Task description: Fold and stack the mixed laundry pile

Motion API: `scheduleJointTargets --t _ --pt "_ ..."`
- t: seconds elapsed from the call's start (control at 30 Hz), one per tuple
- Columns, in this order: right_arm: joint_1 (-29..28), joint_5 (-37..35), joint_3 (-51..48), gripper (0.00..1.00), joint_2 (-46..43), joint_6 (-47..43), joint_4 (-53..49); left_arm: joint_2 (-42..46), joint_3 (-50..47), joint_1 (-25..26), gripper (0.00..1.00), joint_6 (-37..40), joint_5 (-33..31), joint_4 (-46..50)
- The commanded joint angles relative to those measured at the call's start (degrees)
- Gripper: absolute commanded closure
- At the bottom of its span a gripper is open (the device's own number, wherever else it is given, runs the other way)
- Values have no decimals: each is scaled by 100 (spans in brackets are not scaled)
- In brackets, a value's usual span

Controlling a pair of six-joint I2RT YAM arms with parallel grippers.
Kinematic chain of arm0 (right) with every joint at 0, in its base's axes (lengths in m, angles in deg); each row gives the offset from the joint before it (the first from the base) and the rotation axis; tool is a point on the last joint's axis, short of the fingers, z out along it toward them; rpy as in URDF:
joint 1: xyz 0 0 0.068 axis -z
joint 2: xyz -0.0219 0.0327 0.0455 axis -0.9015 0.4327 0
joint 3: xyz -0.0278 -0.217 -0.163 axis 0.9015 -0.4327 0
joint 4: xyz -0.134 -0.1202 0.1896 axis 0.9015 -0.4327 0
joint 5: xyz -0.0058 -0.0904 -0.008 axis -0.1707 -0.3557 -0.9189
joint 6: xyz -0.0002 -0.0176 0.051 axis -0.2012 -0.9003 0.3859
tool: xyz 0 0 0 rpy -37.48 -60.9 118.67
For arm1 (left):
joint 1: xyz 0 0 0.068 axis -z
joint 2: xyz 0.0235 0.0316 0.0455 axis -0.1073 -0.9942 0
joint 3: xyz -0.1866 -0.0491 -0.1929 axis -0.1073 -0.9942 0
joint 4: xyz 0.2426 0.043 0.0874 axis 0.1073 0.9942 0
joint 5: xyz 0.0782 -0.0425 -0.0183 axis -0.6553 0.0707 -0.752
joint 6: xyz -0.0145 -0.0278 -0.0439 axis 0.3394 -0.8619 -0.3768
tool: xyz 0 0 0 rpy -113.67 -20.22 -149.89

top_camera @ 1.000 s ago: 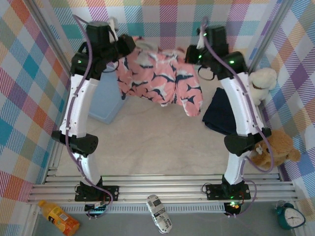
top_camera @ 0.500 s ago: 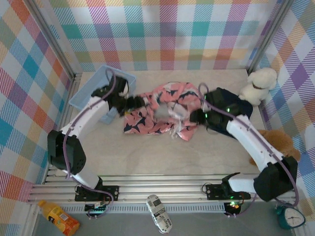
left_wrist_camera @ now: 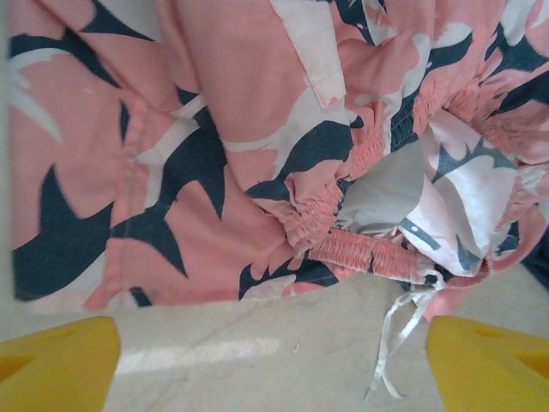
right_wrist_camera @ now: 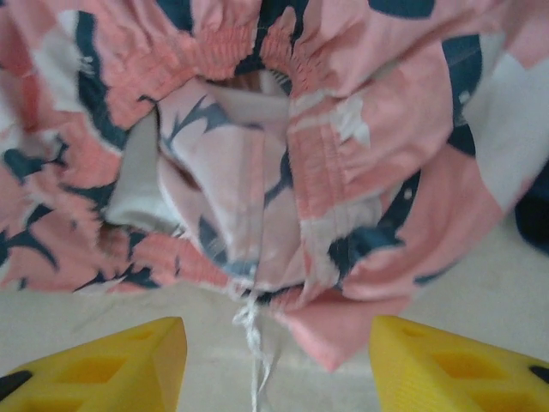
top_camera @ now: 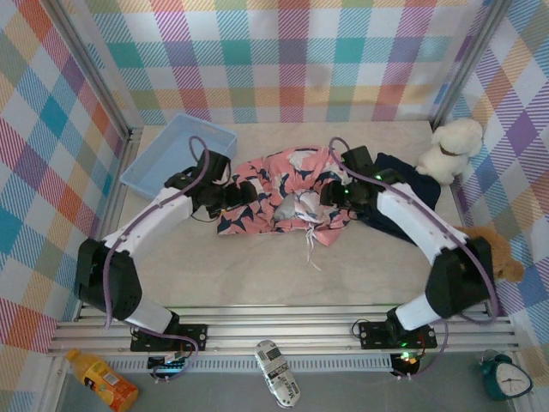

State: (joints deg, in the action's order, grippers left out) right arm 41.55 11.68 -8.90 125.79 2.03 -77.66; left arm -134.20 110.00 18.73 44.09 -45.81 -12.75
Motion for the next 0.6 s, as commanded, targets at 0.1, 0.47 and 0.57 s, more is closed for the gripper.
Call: scheduleJointTargets --t 0.1,0.47,0.57 --pt "-5 -450 803 55 1335 -465 23 -940 434 626 28 473 -749 -456" --pt "-5 -590 1604 64 2784 -380 -197 -2675 1759 1060 30 1023 -1712 208" --pt "-5 -536 1681 59 2906 -374 -254 -3105 2165 1050 30 1057 -2018 459"
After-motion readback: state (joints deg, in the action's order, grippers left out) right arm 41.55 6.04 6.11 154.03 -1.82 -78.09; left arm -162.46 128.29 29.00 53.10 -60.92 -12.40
